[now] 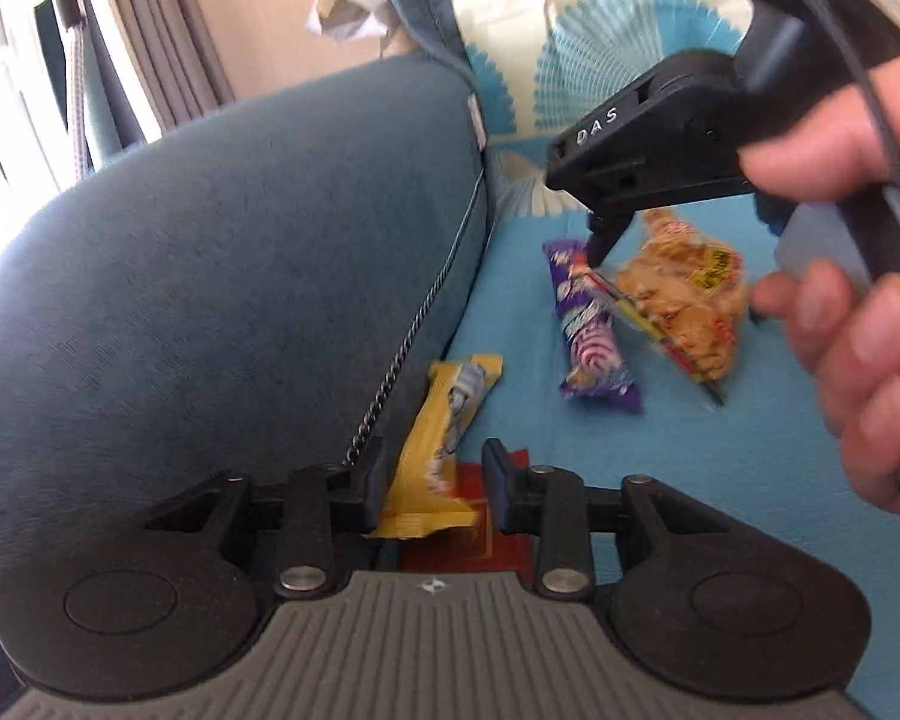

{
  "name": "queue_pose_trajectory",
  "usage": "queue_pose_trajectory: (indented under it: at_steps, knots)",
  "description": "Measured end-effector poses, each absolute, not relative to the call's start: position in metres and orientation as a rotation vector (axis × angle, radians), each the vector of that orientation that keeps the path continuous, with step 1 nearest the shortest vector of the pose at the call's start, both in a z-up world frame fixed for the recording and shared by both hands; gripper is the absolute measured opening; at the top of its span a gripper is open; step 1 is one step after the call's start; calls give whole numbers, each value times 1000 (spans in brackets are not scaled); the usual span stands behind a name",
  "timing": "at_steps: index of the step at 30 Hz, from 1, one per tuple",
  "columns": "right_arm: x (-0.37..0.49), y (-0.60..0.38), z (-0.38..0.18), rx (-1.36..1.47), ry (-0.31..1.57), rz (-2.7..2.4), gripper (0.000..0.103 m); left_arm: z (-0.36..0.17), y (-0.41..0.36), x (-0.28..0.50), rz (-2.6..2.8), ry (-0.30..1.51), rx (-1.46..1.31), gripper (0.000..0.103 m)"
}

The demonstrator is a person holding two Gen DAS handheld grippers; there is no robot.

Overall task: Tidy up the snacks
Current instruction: 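Grasp the yellow wafer bar with the left tool while the right tool grasps the orange cracker bag, then lift the wafer bar and cracker bag off the sofa with both tools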

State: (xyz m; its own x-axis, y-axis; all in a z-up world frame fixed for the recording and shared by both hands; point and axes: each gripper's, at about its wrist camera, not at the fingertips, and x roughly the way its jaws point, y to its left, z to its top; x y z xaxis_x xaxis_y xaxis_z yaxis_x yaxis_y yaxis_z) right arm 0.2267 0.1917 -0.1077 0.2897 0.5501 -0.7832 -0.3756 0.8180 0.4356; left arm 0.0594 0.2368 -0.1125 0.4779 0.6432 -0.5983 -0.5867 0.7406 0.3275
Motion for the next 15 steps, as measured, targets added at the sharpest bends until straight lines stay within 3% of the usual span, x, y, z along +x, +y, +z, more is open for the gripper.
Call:
queue_pose_trajectory:
  at_steps: [3, 5, 15]
  knots:
    - [220, 197, -104, 67, 1065, 645, 65, -112, 246, 56, 746, 766, 25, 19]
    - [217, 191, -102, 78, 1061, 675, 57, -110, 246, 53, 738, 758, 19, 18]
    - [144, 108, -31, -49, 932, 703, 55, -94, 250, 28, 621, 713, -146, 16]
